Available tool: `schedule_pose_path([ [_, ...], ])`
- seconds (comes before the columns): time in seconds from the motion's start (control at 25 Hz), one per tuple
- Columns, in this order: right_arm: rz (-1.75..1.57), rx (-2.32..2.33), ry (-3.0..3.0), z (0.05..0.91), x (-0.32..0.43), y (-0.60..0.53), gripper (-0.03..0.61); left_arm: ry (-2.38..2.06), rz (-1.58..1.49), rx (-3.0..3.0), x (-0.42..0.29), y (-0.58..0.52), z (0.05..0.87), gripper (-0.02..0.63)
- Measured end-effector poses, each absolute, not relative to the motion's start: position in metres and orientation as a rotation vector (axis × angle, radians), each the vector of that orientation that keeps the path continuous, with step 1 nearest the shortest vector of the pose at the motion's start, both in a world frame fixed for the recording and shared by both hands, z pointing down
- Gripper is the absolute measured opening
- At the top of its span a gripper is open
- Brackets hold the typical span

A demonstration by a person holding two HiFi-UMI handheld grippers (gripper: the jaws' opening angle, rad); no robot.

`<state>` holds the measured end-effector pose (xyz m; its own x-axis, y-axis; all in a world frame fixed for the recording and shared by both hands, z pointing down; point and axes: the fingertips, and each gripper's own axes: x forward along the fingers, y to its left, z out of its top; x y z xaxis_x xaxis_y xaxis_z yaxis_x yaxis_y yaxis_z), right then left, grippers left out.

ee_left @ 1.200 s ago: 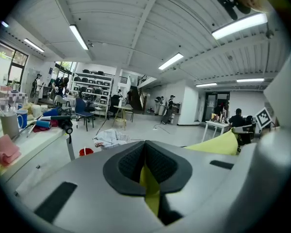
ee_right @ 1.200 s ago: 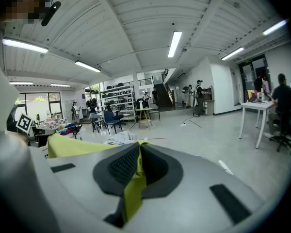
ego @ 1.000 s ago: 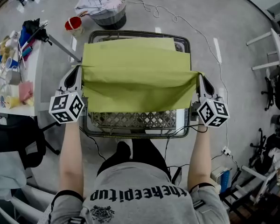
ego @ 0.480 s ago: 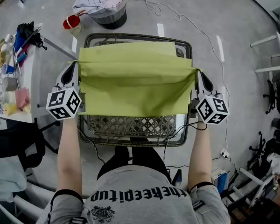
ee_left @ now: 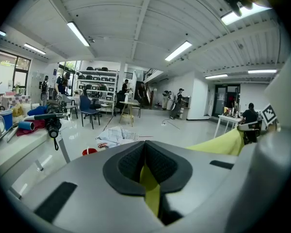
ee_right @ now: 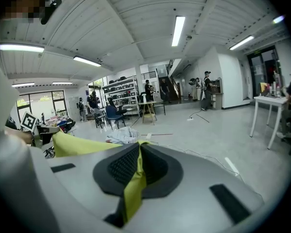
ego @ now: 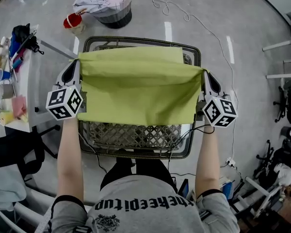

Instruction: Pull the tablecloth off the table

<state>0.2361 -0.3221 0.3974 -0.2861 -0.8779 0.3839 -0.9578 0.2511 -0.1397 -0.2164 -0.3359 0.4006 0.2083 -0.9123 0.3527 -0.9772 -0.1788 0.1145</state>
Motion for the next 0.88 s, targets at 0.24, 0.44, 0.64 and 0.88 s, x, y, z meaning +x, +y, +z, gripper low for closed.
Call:
schedule_pose_path([
  [0.24, 0.529, 1.703, -2.287, 0.407, 0.235, -0.344, 0.015, -1.778, 0.31, 2.158, -0.217, -0.356, 0.412, 0.017],
  [0.44, 0.558, 1.699, -2.27, 0.422, 0.237, -0.353, 0.017, -1.766, 0.327, 2.151, -0.214, -0.364, 0.423, 0.017],
  [0.64, 0.583, 1.69, -2.248, 0.434, 0.236, -0.357, 0.017, -1.75, 0.339, 2.158, -0.215, -0.366, 0.431, 0.017],
  [0.88, 0.58, 1.692, -2.217, 0.442, 0.236, -0.358, 0.036, -1.736, 0.348, 2.173, -0.214, -0.369, 0.436, 0.018],
])
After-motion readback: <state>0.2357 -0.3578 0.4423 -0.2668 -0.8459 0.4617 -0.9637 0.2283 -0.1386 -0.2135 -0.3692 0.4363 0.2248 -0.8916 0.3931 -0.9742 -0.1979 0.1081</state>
